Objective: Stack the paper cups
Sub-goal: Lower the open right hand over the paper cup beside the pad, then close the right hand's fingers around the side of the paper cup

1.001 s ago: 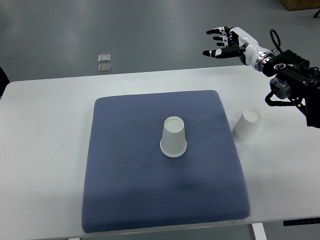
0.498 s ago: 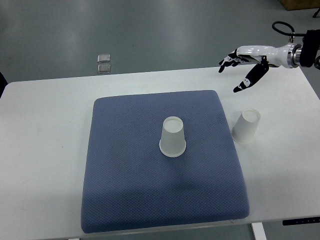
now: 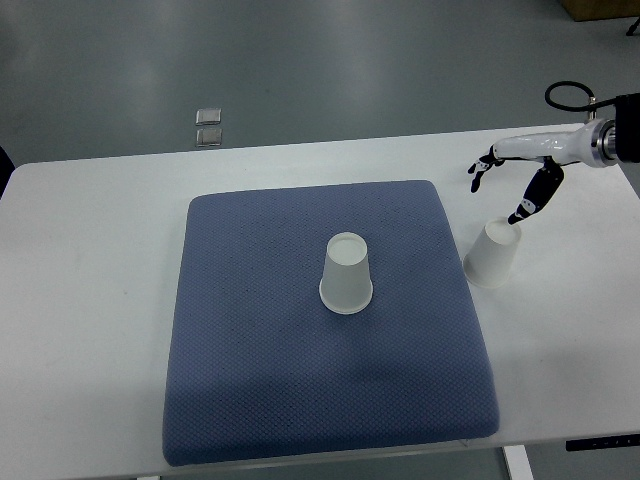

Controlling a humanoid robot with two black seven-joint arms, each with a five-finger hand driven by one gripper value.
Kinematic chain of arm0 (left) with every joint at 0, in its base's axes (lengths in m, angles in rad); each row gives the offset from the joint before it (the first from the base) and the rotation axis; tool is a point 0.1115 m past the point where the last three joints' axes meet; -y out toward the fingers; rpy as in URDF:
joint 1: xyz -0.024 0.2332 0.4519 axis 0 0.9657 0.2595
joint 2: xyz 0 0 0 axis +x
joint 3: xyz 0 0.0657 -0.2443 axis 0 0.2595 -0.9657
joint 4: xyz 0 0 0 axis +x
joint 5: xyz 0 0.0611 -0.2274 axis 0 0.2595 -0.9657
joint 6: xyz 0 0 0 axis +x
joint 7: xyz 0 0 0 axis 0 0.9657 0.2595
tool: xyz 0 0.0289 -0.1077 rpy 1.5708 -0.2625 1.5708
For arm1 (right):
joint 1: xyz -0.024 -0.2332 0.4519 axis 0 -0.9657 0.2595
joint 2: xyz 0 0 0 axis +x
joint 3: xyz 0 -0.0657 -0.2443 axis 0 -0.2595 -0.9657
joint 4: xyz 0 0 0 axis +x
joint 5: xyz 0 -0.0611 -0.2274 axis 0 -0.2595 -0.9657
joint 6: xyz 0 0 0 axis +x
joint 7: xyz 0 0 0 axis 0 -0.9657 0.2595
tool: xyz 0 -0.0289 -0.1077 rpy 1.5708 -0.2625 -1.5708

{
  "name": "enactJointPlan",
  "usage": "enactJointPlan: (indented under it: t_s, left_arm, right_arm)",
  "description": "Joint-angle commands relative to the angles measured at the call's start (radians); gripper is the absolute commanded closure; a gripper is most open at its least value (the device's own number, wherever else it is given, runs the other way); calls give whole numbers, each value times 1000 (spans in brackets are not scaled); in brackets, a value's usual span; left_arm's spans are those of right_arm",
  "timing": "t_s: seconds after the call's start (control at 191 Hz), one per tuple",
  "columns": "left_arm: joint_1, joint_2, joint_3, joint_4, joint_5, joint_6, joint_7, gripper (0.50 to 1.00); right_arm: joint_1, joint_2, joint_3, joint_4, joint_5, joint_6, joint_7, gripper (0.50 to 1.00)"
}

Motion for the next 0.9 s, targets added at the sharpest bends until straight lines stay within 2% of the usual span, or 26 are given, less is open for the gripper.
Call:
enactJointPlan:
  t_s: [0.0,0.141,0.341,0.555,0.749,0.896]
  left_arm:
    - [0,0,0,0,0,0,0,500]
    - [0,0,0,0,0,0,0,500]
    - [0,0,0,0,0,0,0,500]
    - [0,0,0,0,0,0,0,500]
    - [0,0,0,0,0,0,0,500]
    - [0,0,0,0,0,0,0,500]
  right_arm:
    - [-21,-30,-3,45,-36,3,30,585]
    - [-52,-46,-3,71,-82,-11,34,585]
    - [-111,-30,-3,53,-111,-143,31,585]
    - [-147,-4,-3,39,-110,-198,33,587]
    - [-116,-21,9,39,-98,-191,36,587]
    - [-65,-38,10,40,-96,-151,36,585]
